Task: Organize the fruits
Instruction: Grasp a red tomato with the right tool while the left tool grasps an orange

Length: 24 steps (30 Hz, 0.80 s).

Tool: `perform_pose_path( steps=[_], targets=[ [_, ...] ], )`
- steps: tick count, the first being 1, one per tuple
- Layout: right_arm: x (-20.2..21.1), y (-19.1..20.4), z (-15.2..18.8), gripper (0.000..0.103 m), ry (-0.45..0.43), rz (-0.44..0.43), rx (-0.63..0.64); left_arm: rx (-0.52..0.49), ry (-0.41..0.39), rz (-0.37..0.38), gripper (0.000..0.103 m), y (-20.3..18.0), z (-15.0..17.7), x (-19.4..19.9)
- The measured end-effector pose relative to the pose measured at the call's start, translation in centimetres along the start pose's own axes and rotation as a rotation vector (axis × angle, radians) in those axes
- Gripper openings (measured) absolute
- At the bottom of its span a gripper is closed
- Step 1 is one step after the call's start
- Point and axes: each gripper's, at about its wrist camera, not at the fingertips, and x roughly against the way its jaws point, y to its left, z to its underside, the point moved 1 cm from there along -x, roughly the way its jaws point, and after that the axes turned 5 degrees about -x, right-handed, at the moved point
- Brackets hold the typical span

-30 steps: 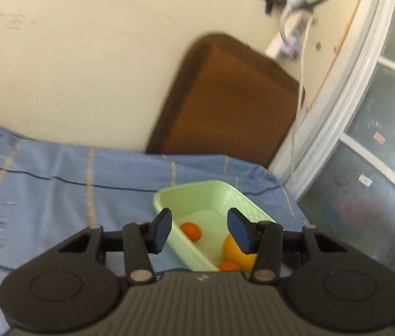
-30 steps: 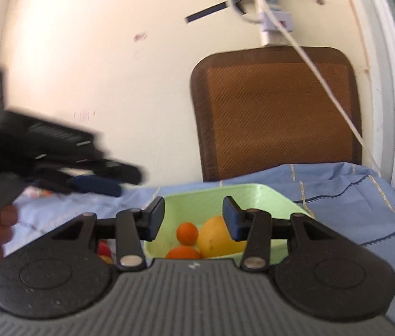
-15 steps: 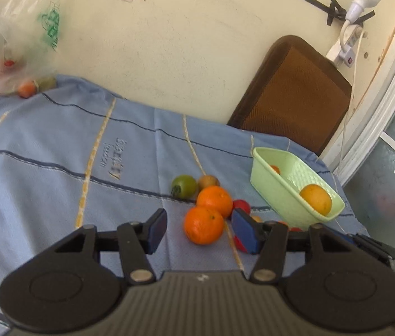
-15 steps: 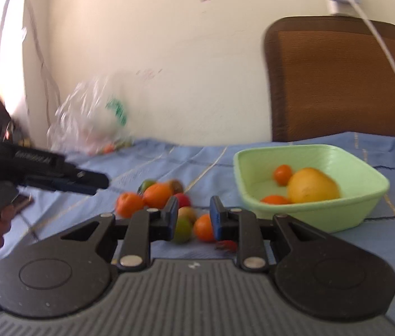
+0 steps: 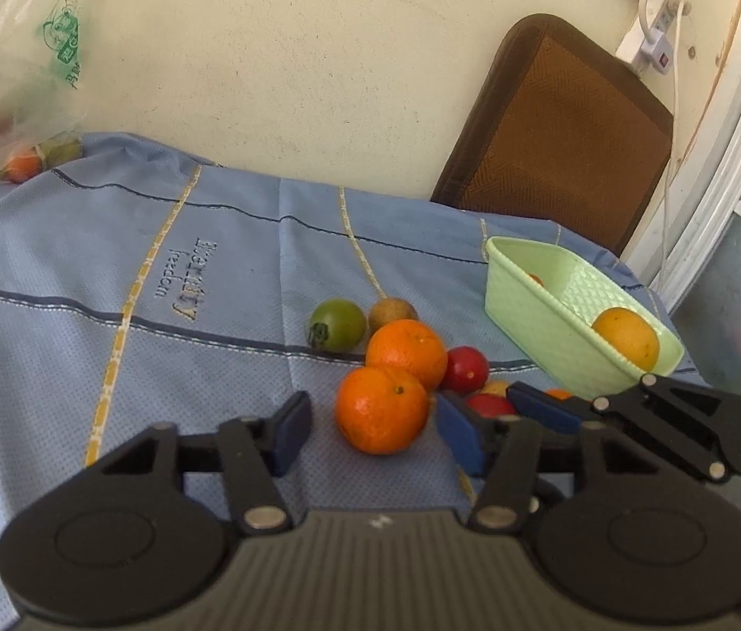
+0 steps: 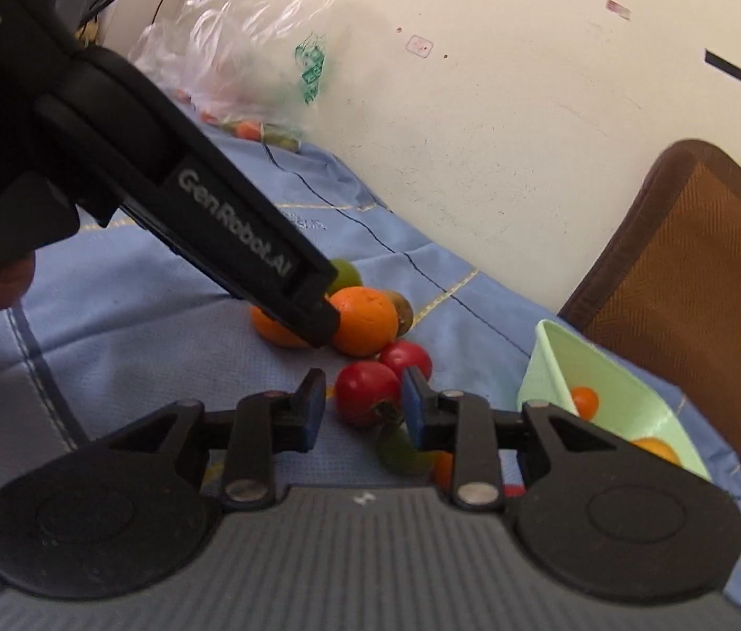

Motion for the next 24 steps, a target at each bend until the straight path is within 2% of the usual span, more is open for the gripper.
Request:
perform_pose_path(
  steps=[1, 4, 7, 11, 14, 19, 21, 22, 24],
  targets=[
    [0.0, 0.0, 0.0, 0.03, -0.003, 0.003, 0.0, 0.004, 0.002, 0.013, 0.04, 0.0, 0.0, 0.0],
    [1.6, -0.3, 0.1, 0.03, -0.04, -0.007, -0.057, 0.016, 0.0, 0.033, 0.04, 0.0, 0.4, 0.9],
    [4.2, -0.7, 0.3, 0.03, -0.076, -0.016, -0.132, 0.017, -0.005, 0.087, 0.04, -0.3, 1.2, 2.7],
    [7.0, -1.7, 1.7, 0.03, -0.062, -0.063, -0.271, -0.025, 0.014, 0.136, 0.04, -1.7, 2.6, 4.4],
    [7.7, -2.0, 2.7, 0.03, -0.038, -0.088, -0.349, -0.046, 0.032, 0.138, 0.04, -2.5, 3.6, 4.9],
    [7.4, -1.7, 3.6, 0.031, -0.004, -0.091, -0.388, -0.071, 0.039, 0.112, 0.041, -3.2, 4.3, 4.9],
    [7.8, -1.4, 3.5, 0.032, -0.001, -0.091, -0.396, -0.083, 0.032, 0.095, 0.047, -3.5, 4.3, 5.1],
    [7.7, -1.4, 3.5, 0.033, 0.001, -0.091, -0.399, -0.091, 0.024, 0.089, 0.053, -3.6, 4.2, 5.3],
    [7.7, -1.4, 3.8, 0.035, 0.006, -0.092, -0.401, -0.116, 0.009, 0.076, 0.056, -3.9, 4.2, 5.7]
  ],
)
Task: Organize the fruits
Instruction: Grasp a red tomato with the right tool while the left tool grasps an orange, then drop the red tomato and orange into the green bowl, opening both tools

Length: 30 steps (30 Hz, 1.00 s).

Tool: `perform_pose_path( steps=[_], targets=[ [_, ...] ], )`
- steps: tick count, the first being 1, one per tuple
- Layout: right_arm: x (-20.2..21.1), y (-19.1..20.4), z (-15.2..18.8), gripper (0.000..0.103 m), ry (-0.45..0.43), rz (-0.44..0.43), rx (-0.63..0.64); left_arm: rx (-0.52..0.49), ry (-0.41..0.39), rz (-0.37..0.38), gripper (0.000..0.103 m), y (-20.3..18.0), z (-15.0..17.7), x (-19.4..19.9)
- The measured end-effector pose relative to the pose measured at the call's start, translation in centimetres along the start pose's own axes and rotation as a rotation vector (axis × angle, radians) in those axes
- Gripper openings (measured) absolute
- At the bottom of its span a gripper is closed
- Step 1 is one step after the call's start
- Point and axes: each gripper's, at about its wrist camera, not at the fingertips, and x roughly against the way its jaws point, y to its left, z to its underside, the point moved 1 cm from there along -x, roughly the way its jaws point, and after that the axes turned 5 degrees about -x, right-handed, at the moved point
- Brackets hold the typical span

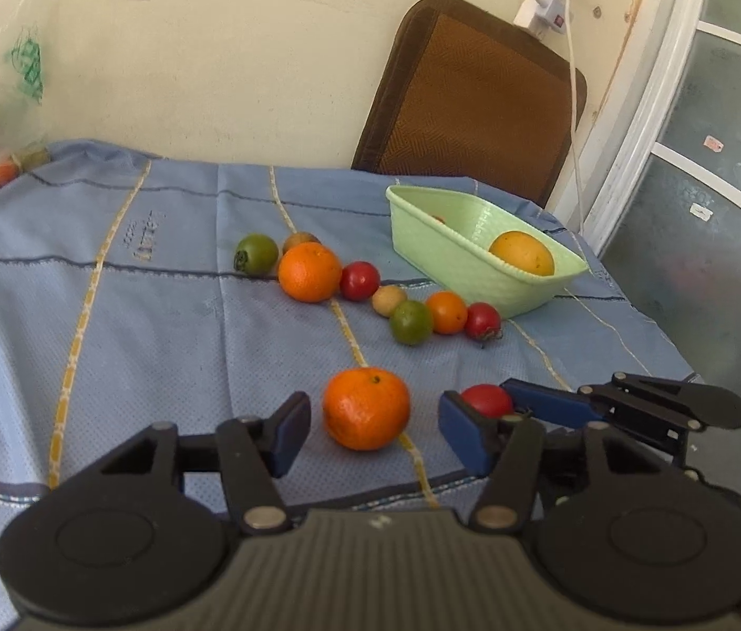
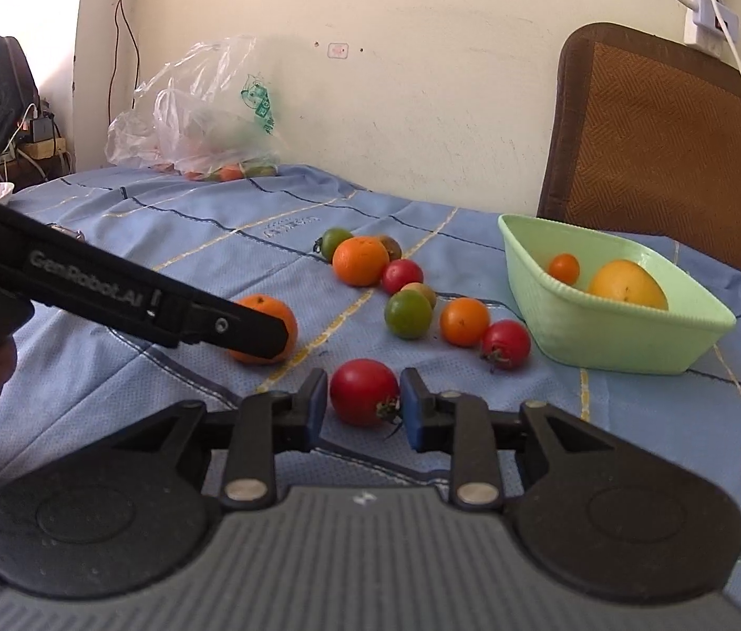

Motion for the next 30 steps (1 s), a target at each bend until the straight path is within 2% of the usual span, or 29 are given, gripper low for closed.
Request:
perform_pose_path(
  steps=[6, 9, 12, 14, 18, 21, 23, 27, 30],
  targets=[
    [-0.7, -0.7, 0.0, 0.035, 0.052, -0.028, -0.037, -0.038, 0.014, -0.018, 0.056, -0.5, -0.2, -0.6],
    [-0.7, -1.1, 0.0, 0.034, 0.051, -0.045, -0.061, -0.056, 0.027, -0.047, 0.039, -0.6, -0.1, -1.3],
    [0.4, -1.8, -0.5, 0.031, -0.014, -0.029, -0.079, 0.02, 0.04, 0.03, 0.039, -0.1, -1.4, -1.9],
    [1.2, -3.4, -1.4, 0.032, -0.082, -0.002, -0.11, 0.033, 0.024, 0.074, 0.039, -0.6, -3.5, -2.4],
    [1.6, -8.1, -3.3, 0.032, -0.174, 0.098, -0.188, -0.007, -0.023, 0.127, 0.039, -3.4, -8.7, -4.6],
    [0.8, -11.6, -4.0, 0.032, -0.194, 0.176, -0.226, -0.025, -0.034, 0.112, 0.039, -5.2, -11.5, -7.5],
    [0.1, -13.6, -4.1, 0.032, -0.193, 0.212, -0.254, -0.009, -0.012, 0.13, 0.04, -5.9, -12.5, -9.7],
    [-1.2, -16.5, -4.2, 0.032, -0.174, 0.26, -0.296, 0.01, 0.046, 0.111, 0.04, -6.8, -13.1, -13.5],
    [-1.5, -17.6, -3.6, 0.033, -0.168, 0.253, -0.355, 0.02, 0.067, 0.106, 0.041, -7.1, -13.0, -14.9]
  ],
)
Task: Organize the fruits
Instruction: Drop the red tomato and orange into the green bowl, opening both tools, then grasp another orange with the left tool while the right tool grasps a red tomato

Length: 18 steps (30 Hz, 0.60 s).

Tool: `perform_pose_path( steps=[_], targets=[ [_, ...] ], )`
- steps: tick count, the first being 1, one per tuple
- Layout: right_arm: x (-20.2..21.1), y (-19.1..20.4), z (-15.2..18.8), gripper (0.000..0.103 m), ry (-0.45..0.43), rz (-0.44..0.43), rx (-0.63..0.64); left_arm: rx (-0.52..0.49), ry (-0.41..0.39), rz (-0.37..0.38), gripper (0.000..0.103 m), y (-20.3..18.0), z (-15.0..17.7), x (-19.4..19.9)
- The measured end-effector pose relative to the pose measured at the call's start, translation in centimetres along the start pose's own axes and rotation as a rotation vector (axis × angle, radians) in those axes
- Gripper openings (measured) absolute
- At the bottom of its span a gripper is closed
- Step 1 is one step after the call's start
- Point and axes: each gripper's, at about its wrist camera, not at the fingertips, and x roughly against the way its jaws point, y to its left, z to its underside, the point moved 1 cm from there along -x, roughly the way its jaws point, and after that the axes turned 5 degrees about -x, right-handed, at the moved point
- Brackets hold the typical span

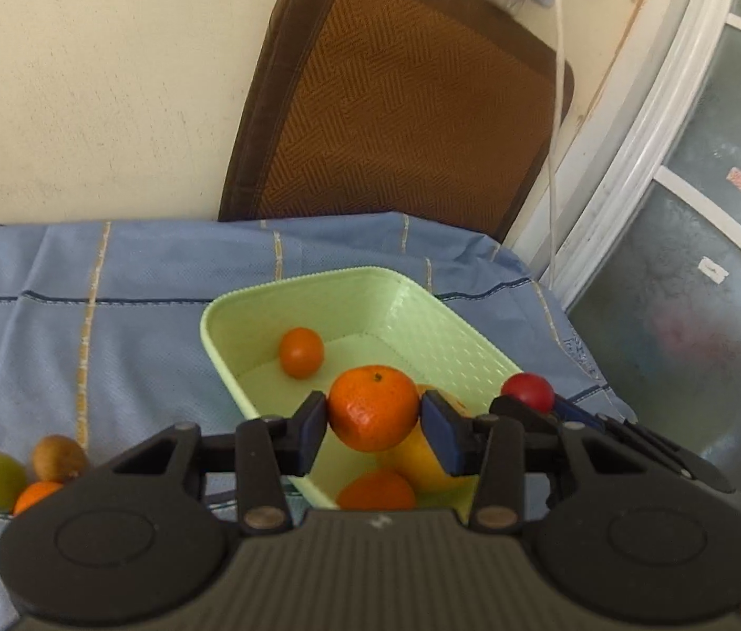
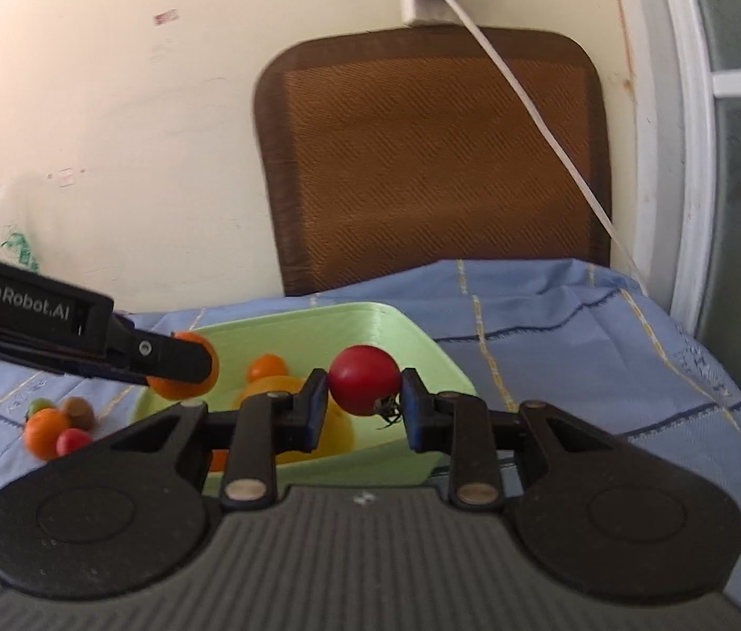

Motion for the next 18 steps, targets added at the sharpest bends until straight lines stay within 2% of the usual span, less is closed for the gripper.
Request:
perform_pose_path(
  steps=[2, 4, 5, 6, 8, 11, 15, 18],
  targets=[
    [-0.2, -0.3, 0.1, 0.034, 0.006, -0.009, -0.018, -0.003, 0.0, -0.012, 0.053, -0.2, 0.2, -0.4],
    [-0.1, -0.2, 0.1, 0.036, -0.002, -0.011, -0.015, -0.001, -0.005, -0.015, 0.054, 0.1, 0.3, -0.1],
    [0.0, -0.3, 0.1, 0.042, -0.007, -0.008, -0.015, 0.006, -0.011, -0.009, 0.054, 0.2, 0.3, 0.4],
    [0.2, -0.4, 0.1, 0.044, -0.018, -0.006, -0.02, 0.012, -0.024, -0.006, 0.054, 0.4, 0.2, 1.1],
    [1.0, -0.8, -0.1, 0.044, -0.06, -0.016, -0.035, 0.016, -0.079, -0.003, 0.054, 1.0, 0.2, 3.4],
    [2.5, -1.5, -0.6, 0.044, -0.137, -0.037, -0.085, 0.032, -0.149, -0.049, 0.054, 3.1, 0.7, 7.5],
    [3.5, -1.5, -1.0, 0.044, -0.155, -0.141, -0.144, 0.05, -0.181, -0.155, 0.054, 6.5, 2.3, 11.7],
    [3.7, 1.1, -0.9, 0.044, -0.088, -0.255, -0.106, 0.092, -0.159, -0.177, 0.054, 8.7, 3.9, 12.9]
  ],
)
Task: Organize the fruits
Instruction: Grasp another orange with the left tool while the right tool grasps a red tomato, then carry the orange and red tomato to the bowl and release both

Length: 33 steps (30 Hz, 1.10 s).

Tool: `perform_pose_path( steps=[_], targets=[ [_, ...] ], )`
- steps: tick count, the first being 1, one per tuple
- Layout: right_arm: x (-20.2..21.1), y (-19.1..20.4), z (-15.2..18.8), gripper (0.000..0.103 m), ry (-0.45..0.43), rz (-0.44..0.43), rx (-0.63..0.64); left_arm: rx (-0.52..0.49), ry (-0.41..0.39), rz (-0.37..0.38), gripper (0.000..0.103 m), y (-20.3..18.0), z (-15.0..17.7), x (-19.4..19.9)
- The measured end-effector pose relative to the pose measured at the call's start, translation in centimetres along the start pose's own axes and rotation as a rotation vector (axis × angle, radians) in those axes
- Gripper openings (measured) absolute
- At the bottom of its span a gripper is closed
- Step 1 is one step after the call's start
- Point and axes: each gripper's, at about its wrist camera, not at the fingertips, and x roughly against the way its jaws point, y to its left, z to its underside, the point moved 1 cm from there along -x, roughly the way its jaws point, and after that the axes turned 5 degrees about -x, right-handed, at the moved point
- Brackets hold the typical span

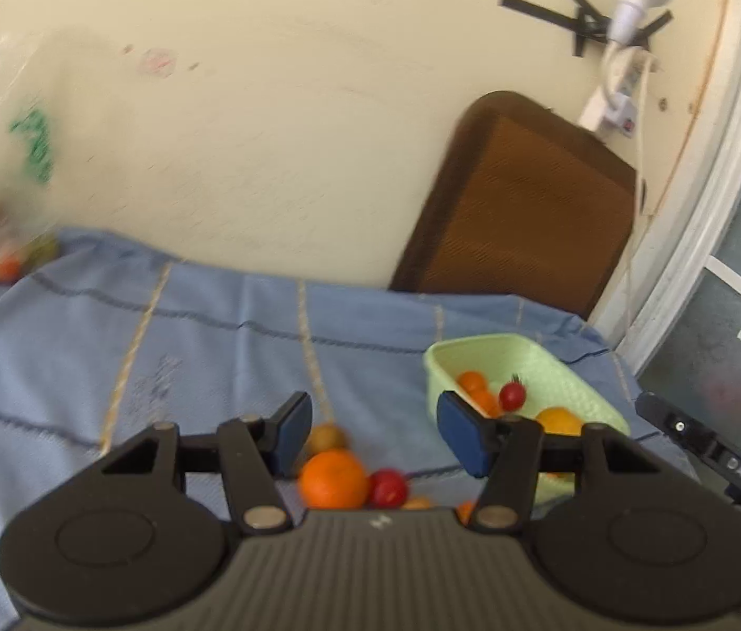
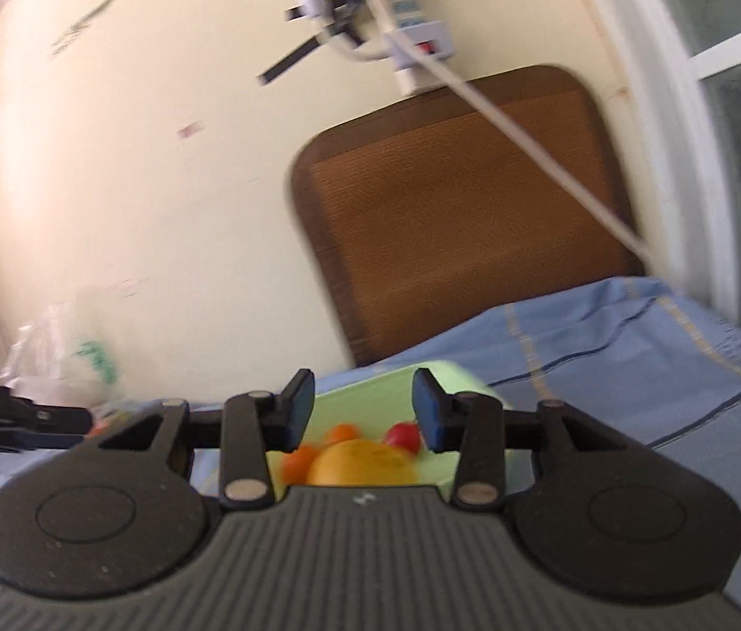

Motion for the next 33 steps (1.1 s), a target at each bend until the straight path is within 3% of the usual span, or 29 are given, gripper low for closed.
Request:
perform_pose_path(
  steps=[4, 9, 15, 18, 22, 23, 24, 27, 33],
  targets=[
    [-1.9, 5.6, 2.1, 0.043, 0.151, -0.1, 0.154, 0.04, 0.037, -0.003, 0.054, 1.7, 1.3, -0.7],
    [-5.5, 10.6, 4.8, 0.044, 0.316, -0.124, 0.356, 0.062, 0.081, 0.055, 0.054, 2.0, 2.6, -2.1],
    [-10.2, 12.3, 5.6, 0.044, 0.428, -0.101, 0.459, 0.1, 0.137, 0.073, 0.054, 2.8, 3.4, -4.6],
    [-11.6, 12.5, 5.9, 0.044, 0.47, -0.093, 0.49, 0.107, 0.144, 0.073, 0.058, 3.0, 3.4, -5.5],
    [-12.7, 12.5, 6.3, 0.044, 0.522, -0.085, 0.512, 0.109, 0.134, 0.073, 0.055, 2.9, 3.4, -6.3],
    [-13.0, 12.5, 6.4, 0.043, 0.531, -0.086, 0.512, 0.1, 0.13, 0.064, 0.044, 2.8, 3.5, -6.4],
    [-13.0, 12.4, 6.5, 0.042, 0.53, -0.091, 0.51, 0.092, 0.131, 0.052, 0.041, 2.8, 3.5, -6.5],
    [-12.5, 12.5, 6.6, 0.032, 0.51, -0.107, 0.521, 0.101, 0.122, 0.048, 0.04, 2.9, 3.7, -6.0],
    [-8.9, 13.4, 6.9, 0.031, 0.396, -0.127, 0.54, 0.119, 0.085, 0.09, 0.04, 2.9, 4.1, -2.4]
  ],
)
